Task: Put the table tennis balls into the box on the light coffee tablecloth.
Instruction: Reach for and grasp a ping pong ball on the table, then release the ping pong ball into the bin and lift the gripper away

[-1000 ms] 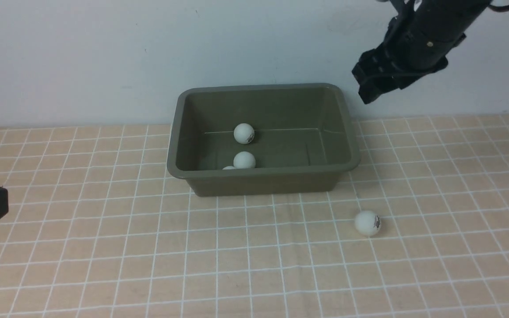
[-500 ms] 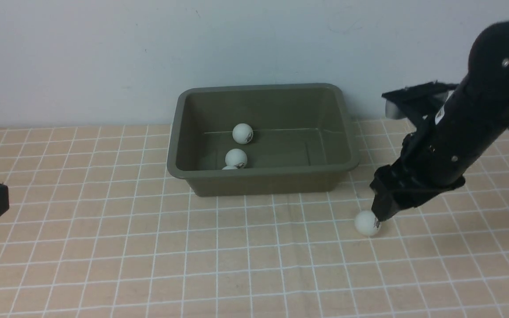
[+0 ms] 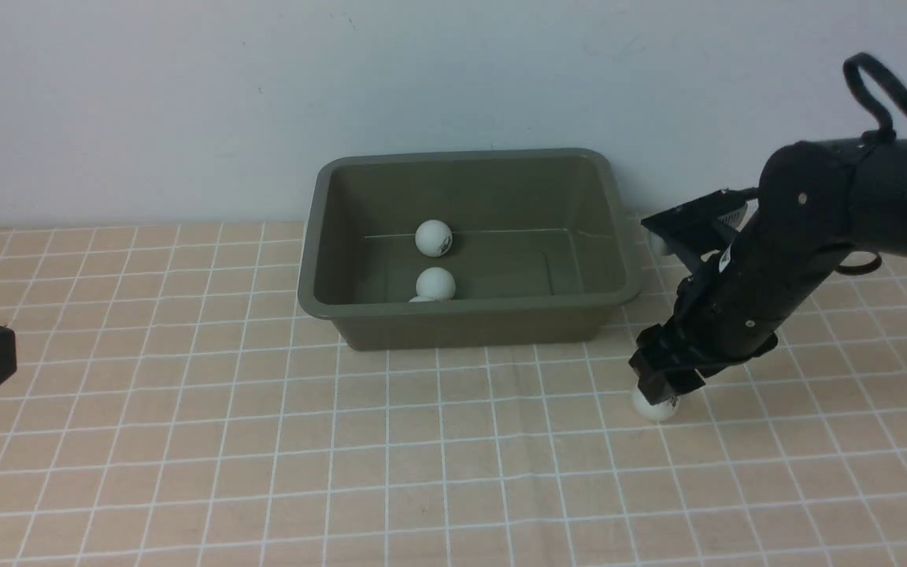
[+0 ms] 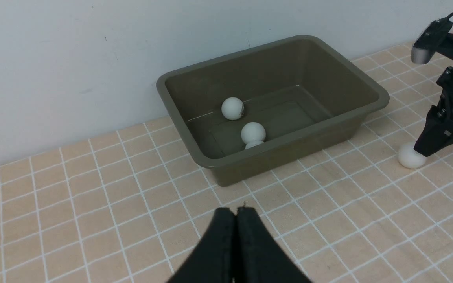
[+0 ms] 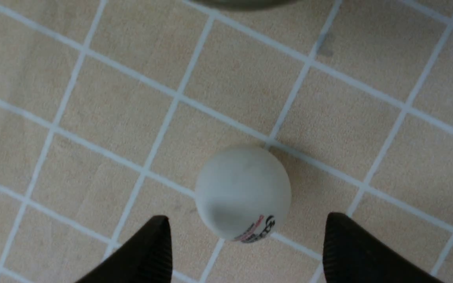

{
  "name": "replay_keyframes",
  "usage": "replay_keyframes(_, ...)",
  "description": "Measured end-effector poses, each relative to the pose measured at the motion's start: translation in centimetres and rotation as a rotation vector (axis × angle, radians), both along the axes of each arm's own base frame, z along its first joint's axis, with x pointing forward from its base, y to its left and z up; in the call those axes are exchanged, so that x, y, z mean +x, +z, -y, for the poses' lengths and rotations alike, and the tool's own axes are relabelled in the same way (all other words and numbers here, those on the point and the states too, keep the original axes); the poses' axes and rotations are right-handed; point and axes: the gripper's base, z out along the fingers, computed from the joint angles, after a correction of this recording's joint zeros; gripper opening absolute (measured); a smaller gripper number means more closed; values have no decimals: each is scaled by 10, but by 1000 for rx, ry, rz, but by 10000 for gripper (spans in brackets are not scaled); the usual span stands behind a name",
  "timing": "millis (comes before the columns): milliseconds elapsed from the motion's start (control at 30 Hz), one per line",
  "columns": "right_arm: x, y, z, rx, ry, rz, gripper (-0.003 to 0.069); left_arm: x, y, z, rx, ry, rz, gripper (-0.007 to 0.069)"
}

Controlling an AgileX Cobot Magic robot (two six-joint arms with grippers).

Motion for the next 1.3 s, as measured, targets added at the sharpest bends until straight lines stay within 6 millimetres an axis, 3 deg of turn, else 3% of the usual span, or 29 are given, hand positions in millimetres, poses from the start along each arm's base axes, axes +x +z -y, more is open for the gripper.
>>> replay_keyframes(233,4,-7,-3,25,-18,12,467,0,0,0,0,0,0,-69)
replay_keyframes(467,9,-27,-4,18,-24,-17,466,0,0,0,0,0,0,-69)
replay_keyframes(633,11,-36,-5,16,-29,-42,367,0,0,0,0,0,0,-69)
replay_keyframes(733,8,-32,-7,27,-35,-80,363,0,0,0,0,0,0,-69)
replay_keyframes(867,3,-17,-9,50,-34,-169,363,0,0,0,0,0,1,-69)
replay_keyframes(1033,6,42,-22,169,10,-187,363,0,0,0,2,-1,2,-69)
replay_keyframes(1167,23,87,-33,274,46,-28,363,0,0,0,2,-1,2,-69)
replay_keyframes(1300,51,105,-40,331,28,170,363,0,0,0,2,-1,2,-69)
